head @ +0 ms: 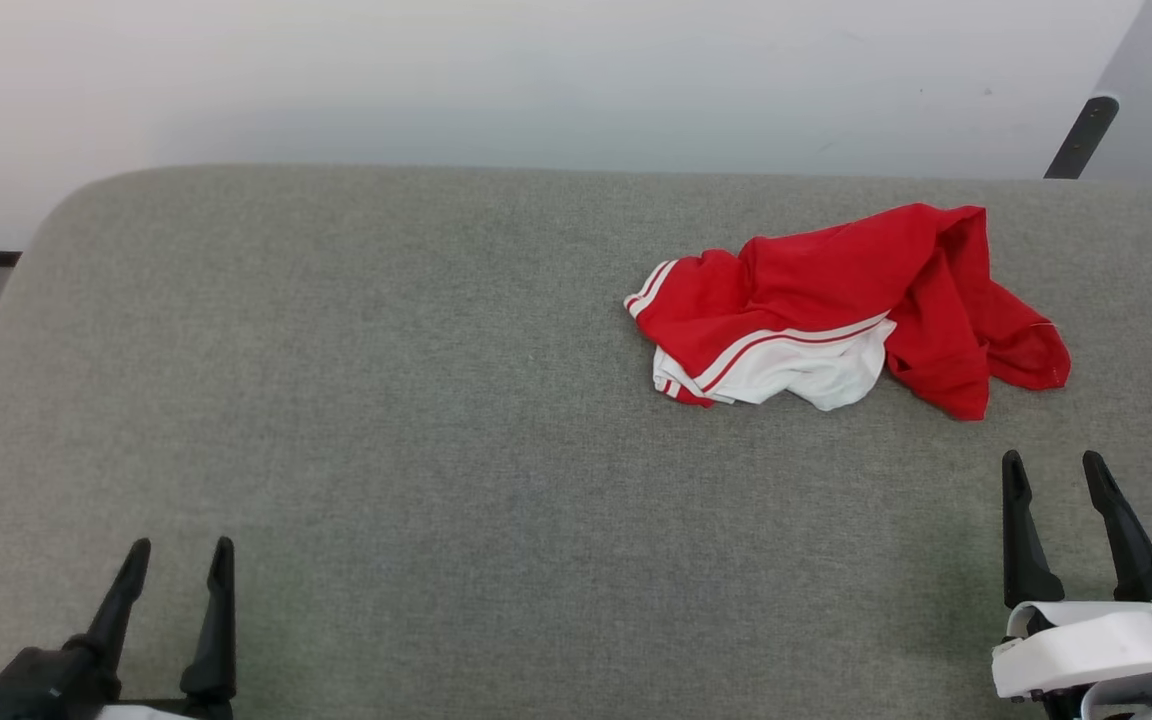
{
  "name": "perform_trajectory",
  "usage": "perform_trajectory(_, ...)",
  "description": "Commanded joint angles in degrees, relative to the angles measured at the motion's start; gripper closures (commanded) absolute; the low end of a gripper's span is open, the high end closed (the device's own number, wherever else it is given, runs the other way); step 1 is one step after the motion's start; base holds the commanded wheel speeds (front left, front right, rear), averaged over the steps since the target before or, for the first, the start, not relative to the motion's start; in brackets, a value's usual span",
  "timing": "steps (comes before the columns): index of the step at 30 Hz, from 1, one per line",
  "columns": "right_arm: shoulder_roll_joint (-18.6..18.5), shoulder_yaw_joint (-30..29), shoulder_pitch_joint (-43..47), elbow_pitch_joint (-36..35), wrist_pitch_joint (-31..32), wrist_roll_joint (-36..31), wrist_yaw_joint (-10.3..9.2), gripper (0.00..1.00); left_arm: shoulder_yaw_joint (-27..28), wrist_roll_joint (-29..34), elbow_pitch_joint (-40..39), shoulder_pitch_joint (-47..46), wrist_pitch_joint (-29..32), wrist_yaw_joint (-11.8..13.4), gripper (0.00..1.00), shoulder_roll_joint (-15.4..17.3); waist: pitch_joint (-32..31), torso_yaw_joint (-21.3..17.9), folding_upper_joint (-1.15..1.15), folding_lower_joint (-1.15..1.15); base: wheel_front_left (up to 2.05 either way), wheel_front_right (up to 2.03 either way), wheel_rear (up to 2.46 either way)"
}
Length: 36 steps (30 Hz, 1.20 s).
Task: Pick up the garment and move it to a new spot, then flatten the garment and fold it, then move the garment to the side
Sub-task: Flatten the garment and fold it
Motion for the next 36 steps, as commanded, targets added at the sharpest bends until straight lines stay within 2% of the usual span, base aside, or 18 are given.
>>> perform_trajectory(1, 0.28, 0.20, -0.32, 0.10, -0.05, -0.11, 0.00, 0.00, 0.00, 0.11, -0.26, 0.38, 0.00, 0.12, 0.00, -0.06, 0.26, -0.03, 0.00, 0.00, 0.00, 0.00, 0.00)
perform_trajectory(26, 0.94, 0.79, -1.72, 0.48, -0.10, -1.32, 0.00, 0.00, -1.36, 0.48, -1.15, -1.36, 0.00, 0.11, 0.00, -0.73, 2.26, -0.17, 0.00, 0.00, 0.00, 0.00, 0.00)
perform_trajectory(30, 1.08, 1.14, -2.53, 0.42, -0.09, -1.18, 0.00, 0.00, -3.63, -0.46, -1.47, -2.82, -0.01, 0.11, 0.00, 0.80, 3.01, -0.81, 0.00, 0.00, 0.00, 0.00, 0.00)
perform_trajectory(36, 1.48, 0.90, -3.26, -0.59, -0.09, -0.66, 0.00, 0.00, -13.28, -2.40, -2.94, -12.12, -0.01, 0.11, 0.00, 7.83, 5.01, -1.67, 0.00, 0.00, 0.00, 0.00, 0.00)
